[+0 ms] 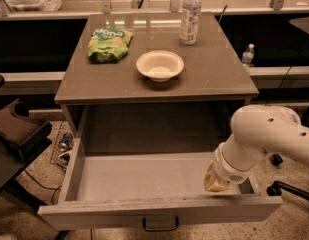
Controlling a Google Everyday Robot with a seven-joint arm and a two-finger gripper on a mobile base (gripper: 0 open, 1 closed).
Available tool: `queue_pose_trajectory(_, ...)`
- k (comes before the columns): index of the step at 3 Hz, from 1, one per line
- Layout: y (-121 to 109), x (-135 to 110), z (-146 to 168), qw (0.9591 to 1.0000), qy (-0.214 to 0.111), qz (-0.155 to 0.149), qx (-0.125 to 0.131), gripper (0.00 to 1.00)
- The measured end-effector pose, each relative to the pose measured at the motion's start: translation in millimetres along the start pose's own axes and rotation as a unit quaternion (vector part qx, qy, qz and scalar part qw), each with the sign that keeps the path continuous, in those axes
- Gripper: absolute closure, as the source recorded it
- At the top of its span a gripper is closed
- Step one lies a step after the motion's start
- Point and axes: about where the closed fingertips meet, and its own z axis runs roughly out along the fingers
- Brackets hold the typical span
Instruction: Open top drawer
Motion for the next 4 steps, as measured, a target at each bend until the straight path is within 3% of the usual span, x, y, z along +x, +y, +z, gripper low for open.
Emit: queue_pose_trajectory(4,1.9,-0.9,-2.6,1.0000,0.002,-0.002,0.002,0.10)
